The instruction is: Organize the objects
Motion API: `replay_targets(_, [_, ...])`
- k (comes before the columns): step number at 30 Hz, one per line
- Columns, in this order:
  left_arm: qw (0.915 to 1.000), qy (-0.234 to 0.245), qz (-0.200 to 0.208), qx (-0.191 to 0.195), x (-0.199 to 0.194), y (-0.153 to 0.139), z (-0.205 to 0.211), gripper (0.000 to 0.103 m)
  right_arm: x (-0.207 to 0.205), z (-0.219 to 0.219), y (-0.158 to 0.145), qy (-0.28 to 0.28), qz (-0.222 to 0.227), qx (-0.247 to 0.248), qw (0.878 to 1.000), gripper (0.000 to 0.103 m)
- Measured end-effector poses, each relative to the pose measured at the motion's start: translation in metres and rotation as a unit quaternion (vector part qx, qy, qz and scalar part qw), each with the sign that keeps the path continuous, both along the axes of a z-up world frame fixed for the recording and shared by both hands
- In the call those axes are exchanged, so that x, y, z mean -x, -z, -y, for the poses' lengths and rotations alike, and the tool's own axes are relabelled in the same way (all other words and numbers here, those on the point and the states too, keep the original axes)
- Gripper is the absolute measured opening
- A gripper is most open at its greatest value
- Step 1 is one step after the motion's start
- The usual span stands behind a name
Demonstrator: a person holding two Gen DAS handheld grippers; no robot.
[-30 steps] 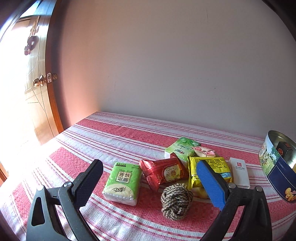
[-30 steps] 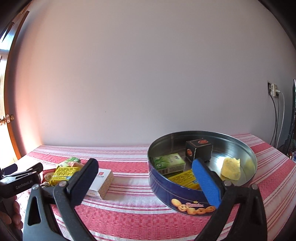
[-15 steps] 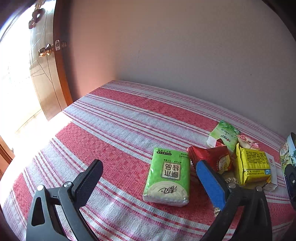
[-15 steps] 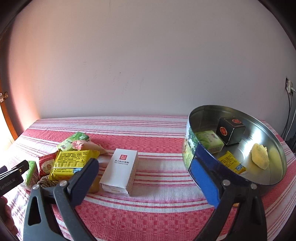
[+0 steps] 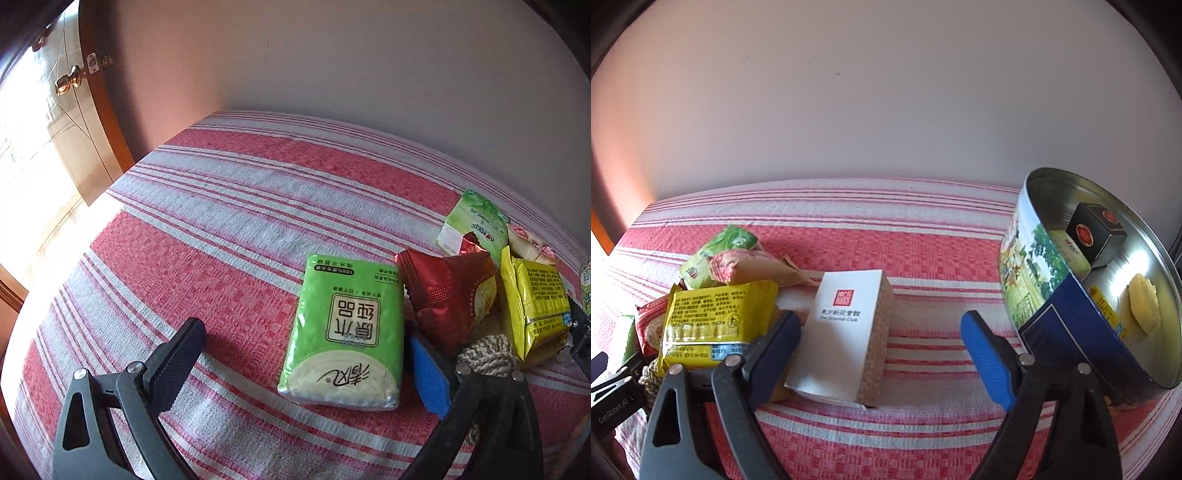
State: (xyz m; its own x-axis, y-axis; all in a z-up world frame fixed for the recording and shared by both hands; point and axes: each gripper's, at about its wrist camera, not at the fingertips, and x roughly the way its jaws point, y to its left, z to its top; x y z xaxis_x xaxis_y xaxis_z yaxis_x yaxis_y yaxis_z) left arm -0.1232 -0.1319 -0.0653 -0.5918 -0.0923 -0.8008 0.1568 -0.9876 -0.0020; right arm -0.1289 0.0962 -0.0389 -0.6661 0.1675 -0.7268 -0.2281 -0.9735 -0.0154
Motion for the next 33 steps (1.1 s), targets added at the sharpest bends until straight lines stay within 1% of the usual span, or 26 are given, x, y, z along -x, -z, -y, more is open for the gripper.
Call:
replay_targets(1, [1.0,-0.001,0.0,0.0,0.002,0.0,0.0,0.102,0.003,0.0,0.002,-0.004,0.007,0.004,1.0,0.088])
replay_targets(3, [1.0,-0.003,0.0,-0.001,0.004,0.001,0.0,0.102,0.006,-0.006,0.007,-0.006,0.022,0.022,0.999,0.083])
replay_targets(5, [1.0,-0.003,-0.001,-0.003,0.005,0.001,0.002,0.102,0.007,-0.016,0.013,-0.004,0.036,0.058,0.998,0.074])
replay_targets(6, [1.0,-0.003,-0.002,-0.004,0.005,0.001,0.002,0.102,0.003,-0.017,0.01,-0.001,0.026,0.059,0.998,0.069])
replay_targets(7, [1.0,-0.002,-0.004,-0.007,0.005,0.001,0.004,0.101,0.003,-0.017,0.011,-0.001,0.029,0.059,0.998,0.067])
replay_targets(8, [0.9999,-0.002,-0.008,-0.01,0.005,0.0,0.005,0.095,0.003,-0.016,0.01,-0.003,0.031,0.05,0.998,0.065])
replay_targets(9, [0.9998,-0.002,-0.015,-0.012,0.003,-0.002,0.005,0.089,0.003,-0.014,0.01,-0.007,0.034,0.044,0.998,0.059])
replay_targets(10, [0.9997,-0.004,-0.021,-0.013,0.001,-0.003,0.006,0.077,0.002,-0.012,0.009,-0.011,0.034,0.039,0.999,0.053])
replay_targets(11, [0.9995,-0.005,-0.025,-0.017,0.002,-0.004,0.008,0.068,0.002,-0.011,0.007,-0.017,0.032,0.038,0.999,0.042])
replay_targets(12, [0.9993,-0.007,-0.029,-0.022,0.001,-0.005,0.01,0.065,0.0,-0.01,0.007,-0.022,0.031,0.039,0.999,0.042])
replay_targets(13, [0.999,-0.008,-0.032,-0.03,0.0,-0.006,0.012,0.06,-0.002,-0.009,0.006,-0.026,0.03,0.041,0.998,0.042])
replay_targets(14, [0.9986,-0.009,-0.037,-0.038,0.0,-0.006,0.015,0.051,-0.004,-0.008,0.005,-0.026,0.028,0.044,0.998,0.042])
replay_targets(16, [0.9973,-0.009,-0.043,-0.058,-0.002,-0.007,0.021,0.051,-0.011,-0.01,0.002,-0.026,0.016,0.054,0.998,0.042])
replay_targets(18, [0.9956,-0.009,-0.051,-0.078,-0.005,-0.007,0.025,0.051,-0.017,-0.019,-0.003,-0.029,-0.009,0.065,0.997,0.042])
replay_targets(19, [0.9943,-0.01,-0.06,-0.087,-0.007,-0.009,0.027,0.051,-0.022,-0.019,-0.007,-0.031,-0.025,0.068,0.997,0.042])
replay_targets(21, [0.9904,-0.01,-0.097,-0.098,-0.016,-0.018,0.029,0.051,-0.033,-0.018,-0.017,-0.047,-0.056,0.068,0.995,0.042])
replay_targets(25, [0.9796,0.0,-0.184,-0.08,-0.033,-0.039,0.021,0.052,-0.058,-0.003,-0.036,-0.079,-0.117,0.048,0.989,0.042])
replay_targets(27, [0.9736,0.011,-0.217,-0.071,-0.04,-0.046,0.015,0.052,-0.069,0.002,-0.044,-0.096,-0.143,0.042,0.984,0.042])
replay_targets(28, [0.9717,0.019,-0.226,-0.066,-0.044,-0.049,0.011,0.052,-0.075,0.004,-0.047,-0.104,-0.154,0.041,0.982,0.042])
replay_targets(31, [0.9691,0.035,-0.238,-0.054,-0.048,-0.054,0.002,0.052,-0.088,0.011,-0.055,-0.122,-0.177,0.034,0.976,0.042])
replay_targets(33, [0.9683,0.032,-0.243,-0.051,-0.056,-0.059,-0.003,0.052,-0.097,0.012,-0.059,-0.131,-0.186,0.034,0.973,0.042])
